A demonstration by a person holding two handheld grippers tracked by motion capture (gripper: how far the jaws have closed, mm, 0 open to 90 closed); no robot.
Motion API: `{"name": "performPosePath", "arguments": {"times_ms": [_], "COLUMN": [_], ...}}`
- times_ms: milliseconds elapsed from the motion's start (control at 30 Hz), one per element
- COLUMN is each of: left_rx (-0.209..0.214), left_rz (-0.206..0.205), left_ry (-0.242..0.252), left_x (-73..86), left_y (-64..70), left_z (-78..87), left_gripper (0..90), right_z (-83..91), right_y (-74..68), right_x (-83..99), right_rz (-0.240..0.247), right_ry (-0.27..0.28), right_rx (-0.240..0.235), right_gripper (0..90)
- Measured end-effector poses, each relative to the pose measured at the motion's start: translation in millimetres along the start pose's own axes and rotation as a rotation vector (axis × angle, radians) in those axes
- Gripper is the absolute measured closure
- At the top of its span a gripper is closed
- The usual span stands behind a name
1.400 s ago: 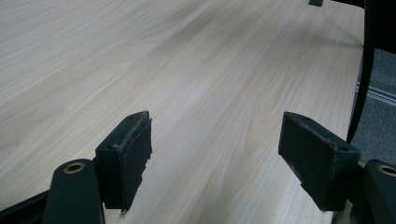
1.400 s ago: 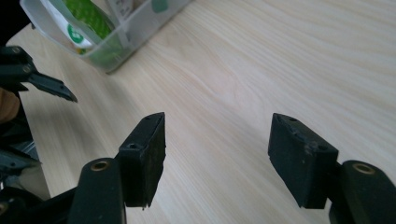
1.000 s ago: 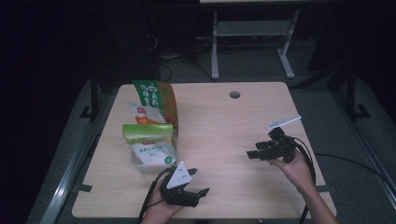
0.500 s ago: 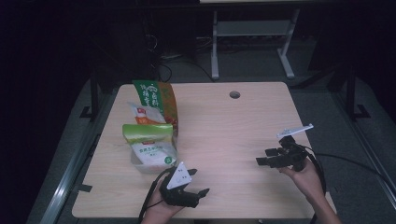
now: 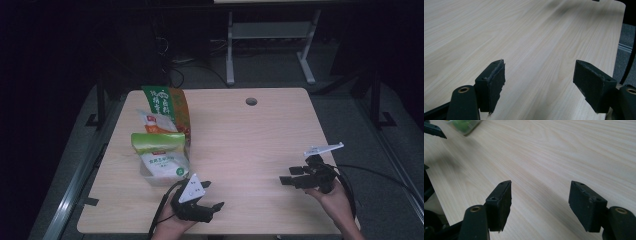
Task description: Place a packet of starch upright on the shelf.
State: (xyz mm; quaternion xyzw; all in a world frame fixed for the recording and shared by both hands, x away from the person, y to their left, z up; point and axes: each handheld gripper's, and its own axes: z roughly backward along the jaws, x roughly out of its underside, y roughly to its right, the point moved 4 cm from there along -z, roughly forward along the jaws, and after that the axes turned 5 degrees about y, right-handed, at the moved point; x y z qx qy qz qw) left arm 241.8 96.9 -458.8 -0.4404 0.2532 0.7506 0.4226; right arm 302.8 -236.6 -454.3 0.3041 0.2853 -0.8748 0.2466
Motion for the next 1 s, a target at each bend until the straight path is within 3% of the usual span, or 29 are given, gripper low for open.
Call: {"name": "performPosePath", "arguments": {"times_ms": [567,1000], "left_rx": [0.0,0.003], "left_rz": [-0.004,-0.009], "left_ry": [-0.003,-0.003], "left_x": [0.1,-0.2], "left_y": [0.1,0.2], "left_z": [0.2,-0.1], "left_gripper": [25.0,25.0], "right_z": [8.5,9.2], "right_y": [-3.0,-8.6], "right_x": [25.3,37.5], "right_rz": [-0.033,-0.021], "right_ry": [0.018,0.05], "right_rx": [0.003,0.007], "right_gripper": [32.9,30.8]}}
